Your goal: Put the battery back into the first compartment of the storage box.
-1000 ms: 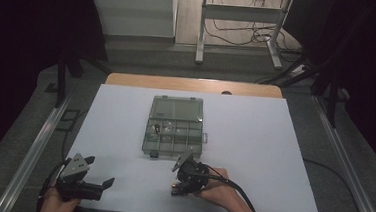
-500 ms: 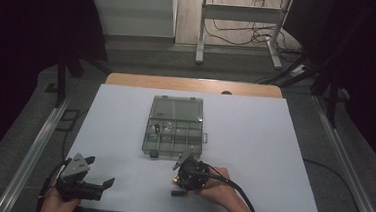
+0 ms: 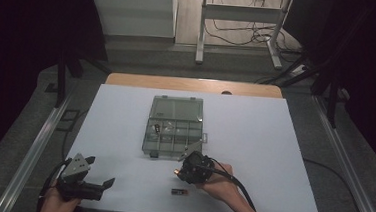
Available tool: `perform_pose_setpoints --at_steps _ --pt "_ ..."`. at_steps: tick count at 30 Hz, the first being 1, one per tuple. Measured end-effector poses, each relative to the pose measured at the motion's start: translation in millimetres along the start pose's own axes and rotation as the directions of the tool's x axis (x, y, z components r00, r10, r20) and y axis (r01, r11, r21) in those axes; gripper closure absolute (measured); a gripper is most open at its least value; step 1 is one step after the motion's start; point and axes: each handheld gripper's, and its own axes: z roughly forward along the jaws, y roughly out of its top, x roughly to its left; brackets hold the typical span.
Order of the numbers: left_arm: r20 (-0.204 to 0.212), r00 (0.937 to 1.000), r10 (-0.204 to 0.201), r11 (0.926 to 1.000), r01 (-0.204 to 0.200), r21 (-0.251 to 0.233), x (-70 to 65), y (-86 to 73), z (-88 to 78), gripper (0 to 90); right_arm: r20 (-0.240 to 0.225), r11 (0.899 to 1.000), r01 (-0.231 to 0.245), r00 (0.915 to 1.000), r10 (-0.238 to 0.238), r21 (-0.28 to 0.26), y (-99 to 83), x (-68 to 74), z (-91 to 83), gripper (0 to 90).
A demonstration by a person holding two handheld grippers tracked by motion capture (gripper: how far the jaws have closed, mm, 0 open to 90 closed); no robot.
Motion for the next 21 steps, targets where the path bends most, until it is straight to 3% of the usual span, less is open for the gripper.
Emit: perform_pose_setpoints --at_steps 21 --pt "-0.001 1.0000 -0.002 1.0000 0.002 0.005 0.2 0.2 0.6 2.0 0.030 0.990 -0.093 0.9949 0.096 -0.107 26.1 -30.2 -16.0 76.7"
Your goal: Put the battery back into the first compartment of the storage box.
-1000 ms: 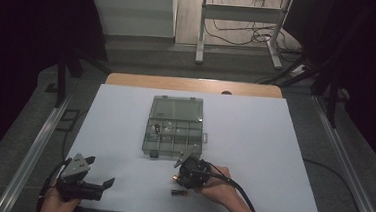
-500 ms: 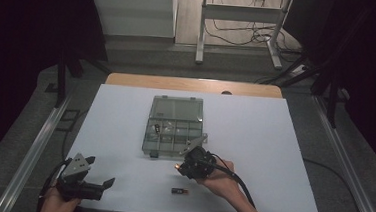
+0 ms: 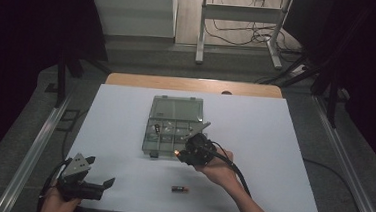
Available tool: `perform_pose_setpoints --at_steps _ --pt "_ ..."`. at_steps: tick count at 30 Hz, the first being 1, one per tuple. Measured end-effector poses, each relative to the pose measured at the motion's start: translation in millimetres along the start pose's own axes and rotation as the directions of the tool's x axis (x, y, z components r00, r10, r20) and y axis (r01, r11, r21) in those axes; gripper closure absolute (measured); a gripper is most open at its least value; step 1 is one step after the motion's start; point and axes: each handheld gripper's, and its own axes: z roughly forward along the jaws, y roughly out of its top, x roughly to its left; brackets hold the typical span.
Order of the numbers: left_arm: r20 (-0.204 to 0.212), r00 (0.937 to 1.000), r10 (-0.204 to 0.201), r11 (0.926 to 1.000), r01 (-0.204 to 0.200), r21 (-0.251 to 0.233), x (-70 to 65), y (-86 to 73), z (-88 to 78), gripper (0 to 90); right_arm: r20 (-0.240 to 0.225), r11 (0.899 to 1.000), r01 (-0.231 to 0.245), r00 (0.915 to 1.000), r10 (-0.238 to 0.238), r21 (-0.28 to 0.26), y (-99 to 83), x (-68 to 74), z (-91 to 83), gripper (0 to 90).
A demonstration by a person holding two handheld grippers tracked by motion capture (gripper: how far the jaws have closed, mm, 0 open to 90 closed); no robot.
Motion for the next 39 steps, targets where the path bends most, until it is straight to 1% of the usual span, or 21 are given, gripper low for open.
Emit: perform_pose_setpoints --at_steps 7,15,16,21,26,39 --pt "0.000 1.0000 -0.002 1.0000 0.002 -0.002 0.1 -0.2 -0.3 2.0 0.015 1.000 -0.008 0.9998 0.008 -0.016 14.5 -7.8 4.2 76.8" --pt "0.003 1.0000 -0.002 1.0000 0.002 -0.002 0.0 -0.3 -0.4 2.0 0.036 1.000 -0.011 0.9993 0.012 -0.020 29.8 -16.3 13.5 76.7" --pt "0.003 1.0000 -0.002 1.0000 0.002 -0.003 0.1 -0.3 -0.4 2.0 0.036 1.000 -0.019 0.9992 0.020 -0.021 31.9 -17.6 14.5 76.8" --pt "0.005 1.0000 -0.003 1.0000 0.003 -0.004 0.3 -0.4 -0.5 2.0 0.044 0.999 -0.029 0.9986 0.030 -0.034 43.5 -25.6 20.0 76.7" --pt "0.006 1.0000 -0.002 1.0000 0.002 -0.004 0.3 -0.4 -0.4 2.0 0.049 0.998 -0.034 0.9982 0.036 -0.052 56.1 -32.0 27.9 76.7" --pt "0.007 1.0000 0.004 1.0000 -0.004 -0.002 -0.1 -0.3 -0.4 2.0 0.052 0.996 -0.060 0.9967 0.063 -0.063 82.5 -41.8 51.4 76.8"
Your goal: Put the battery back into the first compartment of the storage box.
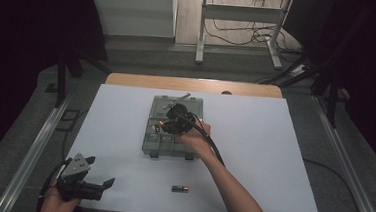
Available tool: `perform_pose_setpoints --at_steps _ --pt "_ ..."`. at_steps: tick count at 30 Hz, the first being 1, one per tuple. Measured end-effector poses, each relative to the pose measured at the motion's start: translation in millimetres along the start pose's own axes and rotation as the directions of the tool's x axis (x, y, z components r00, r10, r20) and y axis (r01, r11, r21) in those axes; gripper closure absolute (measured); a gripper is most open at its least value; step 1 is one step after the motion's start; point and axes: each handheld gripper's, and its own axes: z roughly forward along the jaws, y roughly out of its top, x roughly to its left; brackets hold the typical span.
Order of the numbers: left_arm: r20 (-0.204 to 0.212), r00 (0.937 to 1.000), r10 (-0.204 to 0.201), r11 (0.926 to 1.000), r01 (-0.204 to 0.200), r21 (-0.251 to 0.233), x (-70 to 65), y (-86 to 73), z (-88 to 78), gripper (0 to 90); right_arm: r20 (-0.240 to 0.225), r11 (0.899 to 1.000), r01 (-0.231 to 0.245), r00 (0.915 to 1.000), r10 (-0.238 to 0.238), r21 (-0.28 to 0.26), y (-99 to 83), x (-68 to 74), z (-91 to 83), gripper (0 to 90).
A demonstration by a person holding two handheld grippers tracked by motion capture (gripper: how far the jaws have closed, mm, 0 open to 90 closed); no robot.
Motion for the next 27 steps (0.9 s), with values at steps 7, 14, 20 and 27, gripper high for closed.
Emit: perform_pose_setpoints --at_steps 7,14,20,27 --pt "-0.001 1.0000 0.002 1.0000 -0.002 0.000 -0.3 0.0 0.0 2.0 -0.005 1.000 -0.020 0.9998 0.020 -0.003 13.3 -0.7 16.5 76.7" --pt "-0.005 0.9999 0.011 0.9999 -0.011 0.005 -0.8 0.1 0.2 2.0 -0.003 1.000 -0.026 0.9997 0.026 0.016 21.5 3.4 35.1 76.7" --pt "0.000 1.0000 0.004 1.0000 -0.004 -0.004 -0.2 -0.4 -0.6 2.0 -0.005 0.999 -0.041 0.9992 0.041 0.016 24.3 6.9 42.8 70.2" --pt "0.000 1.0000 0.006 1.0000 -0.006 -0.003 -0.5 -0.3 -0.5 2.0 0.004 0.999 -0.050 0.9988 0.050 0.020 20.6 3.2 31.0 52.2"
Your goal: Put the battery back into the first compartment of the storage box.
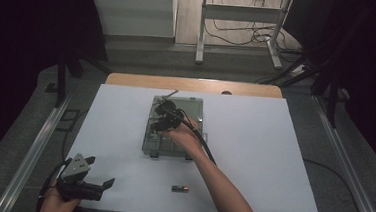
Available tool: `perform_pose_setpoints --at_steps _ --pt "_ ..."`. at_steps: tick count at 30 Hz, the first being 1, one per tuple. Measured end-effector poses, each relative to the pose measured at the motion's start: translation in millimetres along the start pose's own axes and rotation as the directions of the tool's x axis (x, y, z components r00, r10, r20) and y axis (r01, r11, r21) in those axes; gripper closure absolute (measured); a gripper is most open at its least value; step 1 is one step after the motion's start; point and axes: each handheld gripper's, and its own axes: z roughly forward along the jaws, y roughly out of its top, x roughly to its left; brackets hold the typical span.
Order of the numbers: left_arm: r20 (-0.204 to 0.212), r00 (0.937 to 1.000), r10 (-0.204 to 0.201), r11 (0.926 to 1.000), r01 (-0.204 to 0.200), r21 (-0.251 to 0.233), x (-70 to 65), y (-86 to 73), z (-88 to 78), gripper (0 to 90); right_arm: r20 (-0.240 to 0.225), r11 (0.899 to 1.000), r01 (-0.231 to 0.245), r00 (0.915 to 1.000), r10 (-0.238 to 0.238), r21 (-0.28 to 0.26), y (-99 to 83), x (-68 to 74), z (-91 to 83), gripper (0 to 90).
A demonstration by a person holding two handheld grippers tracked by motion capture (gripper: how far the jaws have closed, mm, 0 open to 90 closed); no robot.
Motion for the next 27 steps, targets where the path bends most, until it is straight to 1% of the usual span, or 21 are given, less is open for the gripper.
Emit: perform_pose_setpoints --at_steps 2,7,10,13,15,20,24,25,27 --pt "-0.001 1.0000 -0.001 1.0000 0.001 0.002 0.0 0.1 0.2 2.0 -0.007 1.000 -0.001 1.0000 0.001 -0.005 -2.2 0.3 -4.4 48.0" --pt "-0.001 1.0000 -0.003 1.0000 0.003 0.001 0.1 0.1 0.2 2.0 0.008 0.999 0.044 0.9990 -0.044 -0.007 -10.9 5.0 -15.1 39.3" --pt "-0.001 1.0000 -0.003 1.0000 0.003 0.001 0.1 0.1 0.2 2.0 0.001 0.998 0.063 0.9980 -0.063 -0.008 -16.5 7.3 -21.6 35.6" --pt "-0.001 1.0000 -0.004 1.0000 0.004 0.002 0.1 0.1 0.3 2.0 -0.011 0.998 0.067 0.9977 -0.068 -0.012 -22.0 9.3 -28.7 31.5" --pt "-0.001 1.0000 -0.003 1.0000 0.003 0.002 0.0 0.2 0.3 2.0 -0.019 0.997 0.079 0.9967 -0.079 -0.012 -25.8 10.3 -33.0 29.7" --pt "-0.003 1.0000 0.000 1.0000 0.001 0.005 0.1 0.3 0.4 2.0 -0.038 0.997 0.076 0.9964 -0.077 -0.008 -35.7 16.2 -44.8 23.4" --pt "-0.003 1.0000 0.000 1.0000 0.000 0.007 -0.1 0.4 0.6 2.0 -0.041 0.994 0.107 0.9934 -0.107 0.001 -45.3 22.8 -53.0 16.2" --pt "-0.003 1.0000 0.000 1.0000 0.000 0.007 -0.1 0.4 0.6 2.0 -0.043 0.995 0.104 0.9937 -0.104 0.007 -47.7 25.2 -54.6 13.6" --pt "-0.005 1.0000 0.003 1.0000 -0.003 0.008 -0.5 0.5 0.7 2.0 -0.046 0.991 0.133 0.9901 -0.132 0.021 -53.5 27.7 -56.6 7.6"
